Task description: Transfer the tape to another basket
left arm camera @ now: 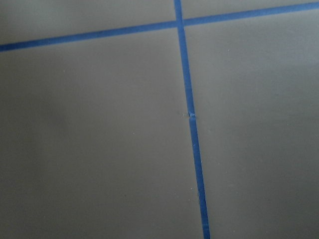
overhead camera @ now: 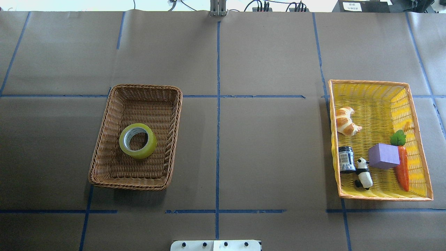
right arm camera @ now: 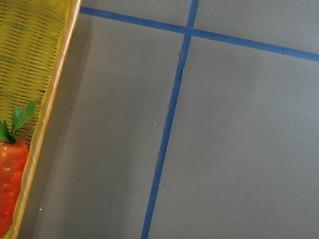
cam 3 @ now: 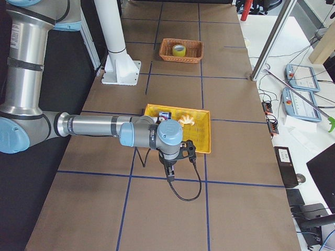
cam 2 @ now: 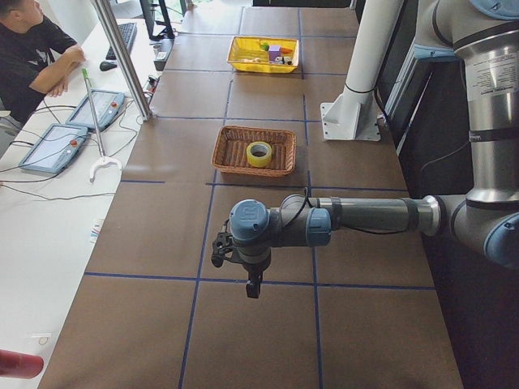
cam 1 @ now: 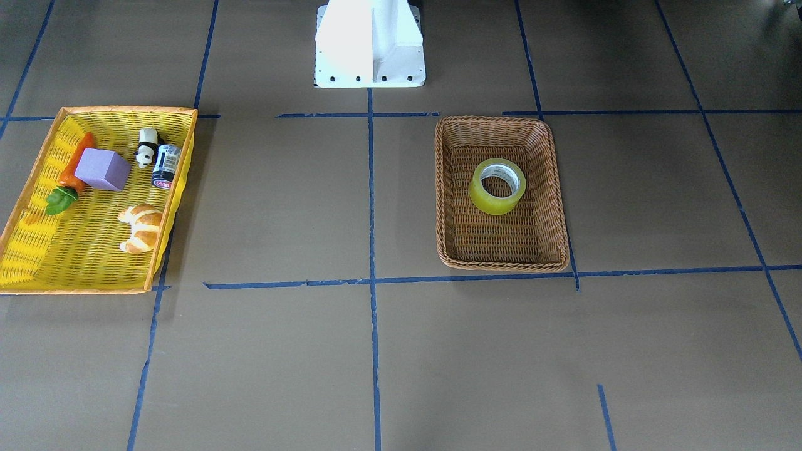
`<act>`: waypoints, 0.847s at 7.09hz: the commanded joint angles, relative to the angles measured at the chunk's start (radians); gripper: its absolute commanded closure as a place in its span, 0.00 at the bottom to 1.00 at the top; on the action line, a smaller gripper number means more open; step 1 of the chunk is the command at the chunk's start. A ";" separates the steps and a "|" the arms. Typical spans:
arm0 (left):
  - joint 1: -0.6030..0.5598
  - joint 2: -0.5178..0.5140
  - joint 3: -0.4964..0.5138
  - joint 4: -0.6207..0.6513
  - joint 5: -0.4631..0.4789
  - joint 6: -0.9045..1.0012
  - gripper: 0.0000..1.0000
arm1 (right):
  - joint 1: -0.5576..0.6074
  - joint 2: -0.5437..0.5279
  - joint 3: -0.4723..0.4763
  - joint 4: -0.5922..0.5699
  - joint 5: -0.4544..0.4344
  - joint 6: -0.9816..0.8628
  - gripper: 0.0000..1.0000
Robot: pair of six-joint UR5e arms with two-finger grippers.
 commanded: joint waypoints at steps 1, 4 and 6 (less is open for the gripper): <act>0.001 0.010 -0.006 -0.001 0.002 0.004 0.00 | 0.000 0.000 -0.002 0.001 0.000 0.000 0.00; 0.002 0.012 0.003 -0.003 0.002 0.004 0.00 | 0.000 0.000 -0.006 0.002 0.001 0.000 0.00; 0.002 0.012 0.000 -0.003 0.002 0.004 0.00 | 0.000 0.000 -0.008 0.002 0.001 0.000 0.00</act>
